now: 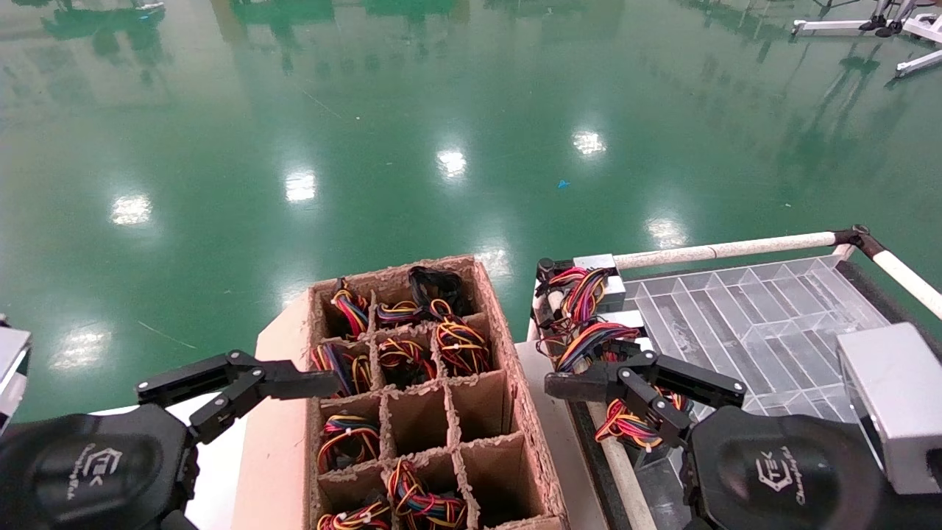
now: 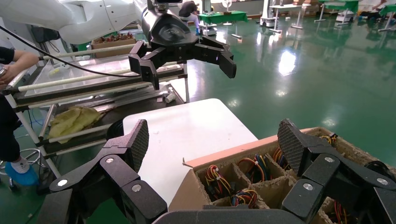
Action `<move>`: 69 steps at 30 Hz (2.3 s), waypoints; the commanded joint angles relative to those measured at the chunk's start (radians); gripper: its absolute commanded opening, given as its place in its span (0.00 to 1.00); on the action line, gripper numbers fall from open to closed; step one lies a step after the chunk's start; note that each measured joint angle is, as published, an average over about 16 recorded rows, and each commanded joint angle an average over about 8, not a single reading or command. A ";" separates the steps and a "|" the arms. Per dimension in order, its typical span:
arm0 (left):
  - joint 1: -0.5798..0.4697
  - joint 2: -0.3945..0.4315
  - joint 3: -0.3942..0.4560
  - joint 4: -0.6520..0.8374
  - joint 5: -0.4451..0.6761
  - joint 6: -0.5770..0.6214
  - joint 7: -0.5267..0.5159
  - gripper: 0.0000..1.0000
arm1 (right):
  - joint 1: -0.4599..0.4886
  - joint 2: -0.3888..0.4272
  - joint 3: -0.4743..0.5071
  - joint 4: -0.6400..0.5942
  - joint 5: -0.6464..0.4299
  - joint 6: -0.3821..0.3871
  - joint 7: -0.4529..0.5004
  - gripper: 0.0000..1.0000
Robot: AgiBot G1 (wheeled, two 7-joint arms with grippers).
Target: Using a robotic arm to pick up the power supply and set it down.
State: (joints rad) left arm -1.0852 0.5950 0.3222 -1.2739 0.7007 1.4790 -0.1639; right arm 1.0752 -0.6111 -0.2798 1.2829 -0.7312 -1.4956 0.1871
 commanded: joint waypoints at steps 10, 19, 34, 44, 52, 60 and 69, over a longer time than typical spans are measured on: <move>0.000 0.000 0.000 0.000 0.000 0.000 0.000 0.00 | 0.000 0.000 0.000 0.000 0.000 0.000 0.000 1.00; 0.000 0.000 0.000 0.000 0.000 0.000 0.000 0.00 | 0.000 -0.001 -0.001 -0.002 -0.003 0.002 0.000 1.00; 0.000 0.000 0.000 0.000 0.000 0.000 0.000 0.00 | 0.112 -0.105 -0.123 -0.049 -0.335 0.183 0.017 1.00; 0.000 0.000 0.001 0.001 0.000 0.000 0.000 0.00 | 0.231 -0.261 -0.233 -0.116 -0.621 0.333 -0.014 1.00; 0.000 0.000 0.001 0.001 -0.001 0.000 0.001 0.09 | 0.333 -0.409 -0.318 -0.271 -0.781 0.380 -0.076 0.74; -0.001 0.000 0.001 0.001 -0.001 0.000 0.001 0.99 | 0.401 -0.533 -0.338 -0.458 -0.818 0.432 -0.183 0.00; -0.001 0.000 0.001 0.001 -0.001 0.000 0.001 1.00 | 0.453 -0.637 -0.330 -0.681 -0.810 0.483 -0.319 0.00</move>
State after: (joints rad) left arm -1.0858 0.5947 0.3236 -1.2733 0.6998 1.4788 -0.1631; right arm 1.5264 -1.2416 -0.6081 0.6082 -1.5387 -1.0168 -0.1303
